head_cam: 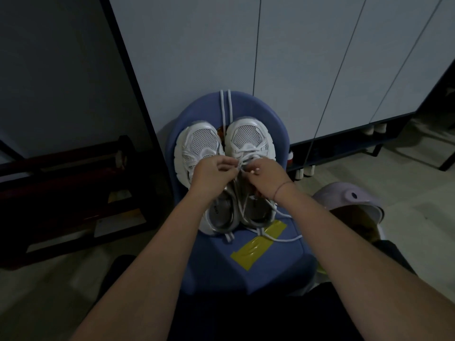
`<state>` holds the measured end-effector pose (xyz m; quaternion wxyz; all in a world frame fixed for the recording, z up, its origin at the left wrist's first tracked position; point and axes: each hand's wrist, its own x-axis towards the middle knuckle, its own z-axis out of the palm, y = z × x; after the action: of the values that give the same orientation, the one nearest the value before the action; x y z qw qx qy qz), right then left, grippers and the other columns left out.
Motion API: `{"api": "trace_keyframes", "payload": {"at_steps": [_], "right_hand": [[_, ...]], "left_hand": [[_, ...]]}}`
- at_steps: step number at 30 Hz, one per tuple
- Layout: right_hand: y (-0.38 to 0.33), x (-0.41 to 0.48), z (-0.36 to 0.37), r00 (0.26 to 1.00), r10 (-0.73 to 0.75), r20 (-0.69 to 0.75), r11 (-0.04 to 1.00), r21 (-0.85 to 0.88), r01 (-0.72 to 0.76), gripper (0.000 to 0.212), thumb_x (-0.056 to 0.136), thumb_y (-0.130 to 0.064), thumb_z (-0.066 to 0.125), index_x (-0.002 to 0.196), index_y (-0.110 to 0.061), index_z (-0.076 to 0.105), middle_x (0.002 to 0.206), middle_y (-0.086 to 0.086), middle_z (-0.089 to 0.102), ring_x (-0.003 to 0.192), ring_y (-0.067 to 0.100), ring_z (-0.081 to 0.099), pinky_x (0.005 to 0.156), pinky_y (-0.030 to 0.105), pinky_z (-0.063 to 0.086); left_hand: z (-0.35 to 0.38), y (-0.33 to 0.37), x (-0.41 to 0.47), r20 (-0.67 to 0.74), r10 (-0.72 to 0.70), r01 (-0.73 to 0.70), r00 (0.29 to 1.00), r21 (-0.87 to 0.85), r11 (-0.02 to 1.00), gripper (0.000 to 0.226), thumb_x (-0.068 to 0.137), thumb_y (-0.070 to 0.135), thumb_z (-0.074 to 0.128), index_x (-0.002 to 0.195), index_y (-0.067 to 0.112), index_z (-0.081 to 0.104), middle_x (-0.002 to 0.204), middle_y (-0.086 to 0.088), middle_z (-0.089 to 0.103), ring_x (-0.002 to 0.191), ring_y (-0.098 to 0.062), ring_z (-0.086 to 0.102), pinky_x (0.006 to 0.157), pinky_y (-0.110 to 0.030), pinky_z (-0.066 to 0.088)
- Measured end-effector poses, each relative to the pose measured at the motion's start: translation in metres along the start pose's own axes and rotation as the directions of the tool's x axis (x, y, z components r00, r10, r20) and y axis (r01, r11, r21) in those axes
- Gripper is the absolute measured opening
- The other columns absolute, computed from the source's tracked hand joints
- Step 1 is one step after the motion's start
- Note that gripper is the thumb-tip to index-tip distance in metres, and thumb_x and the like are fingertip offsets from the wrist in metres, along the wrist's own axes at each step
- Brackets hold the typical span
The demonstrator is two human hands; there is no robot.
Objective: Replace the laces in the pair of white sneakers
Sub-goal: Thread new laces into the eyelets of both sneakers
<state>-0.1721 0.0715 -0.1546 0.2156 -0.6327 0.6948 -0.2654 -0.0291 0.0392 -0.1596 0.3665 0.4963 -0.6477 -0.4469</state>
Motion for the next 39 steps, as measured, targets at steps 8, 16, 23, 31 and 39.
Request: {"api": "trace_keyframes", "payload": {"at_steps": [8,16,23,31,39], "right_hand": [[-0.001,-0.007,-0.015,0.899,0.011,0.438,0.995,-0.093,0.033,0.022,0.086,-0.009,0.059,0.064,-0.013,0.06,0.05,-0.005,0.059,0.043,0.008,0.052,0.052,0.019,0.044],[-0.008,-0.035,-0.025,0.702,0.04,0.711,0.991,-0.12,0.065,0.025,0.09,-0.02,0.061,0.065,-0.017,0.063,0.053,-0.004,0.062,0.041,0.005,0.052,0.049,0.019,0.045],[-0.003,-0.01,-0.014,0.987,0.105,0.125,0.927,0.347,-0.143,0.01,0.095,-0.01,0.053,0.089,-0.012,0.061,0.052,0.009,0.059,0.034,0.01,0.054,0.04,0.021,0.048],[-0.002,-0.001,-0.004,0.992,0.045,0.122,0.983,0.173,-0.065,0.032,0.093,-0.012,0.054,0.062,-0.015,0.057,0.05,0.003,0.056,0.029,0.002,0.046,0.041,0.013,0.041],[-0.004,-0.037,-0.024,0.465,0.109,0.879,0.987,-0.151,0.055,0.015,0.09,-0.01,0.06,0.076,-0.015,0.063,0.049,-0.007,0.061,0.042,0.002,0.051,0.046,0.015,0.042]], "left_hand": [[-0.002,-0.003,0.002,0.023,-0.051,0.053,0.998,-0.071,0.996,0.019,0.084,0.009,0.073,0.103,0.012,0.071,0.096,-0.004,0.074,0.089,-0.012,0.068,0.087,-0.028,0.054],[-0.001,-0.003,0.003,0.021,-0.061,0.062,0.998,-0.09,0.994,0.018,0.084,0.007,0.072,0.102,0.011,0.07,0.097,-0.005,0.074,0.086,-0.011,0.068,0.083,-0.022,0.054],[-0.002,-0.001,0.001,0.026,-0.047,0.049,0.999,-0.078,0.996,0.017,0.086,0.006,0.07,0.101,0.013,0.069,0.095,-0.004,0.073,0.085,-0.009,0.067,0.082,-0.022,0.053],[-0.001,-0.003,0.001,0.022,-0.05,0.051,0.999,-0.082,0.995,0.017,0.085,0.007,0.072,0.099,0.016,0.07,0.098,-0.006,0.074,0.088,-0.013,0.068,0.085,-0.027,0.054],[-0.002,-0.002,0.002,0.04,-0.051,0.055,0.998,-0.11,0.992,0.018,0.085,0.003,0.07,0.093,0.02,0.071,0.095,-0.005,0.074,0.079,-0.008,0.066,0.076,-0.021,0.051]]}}
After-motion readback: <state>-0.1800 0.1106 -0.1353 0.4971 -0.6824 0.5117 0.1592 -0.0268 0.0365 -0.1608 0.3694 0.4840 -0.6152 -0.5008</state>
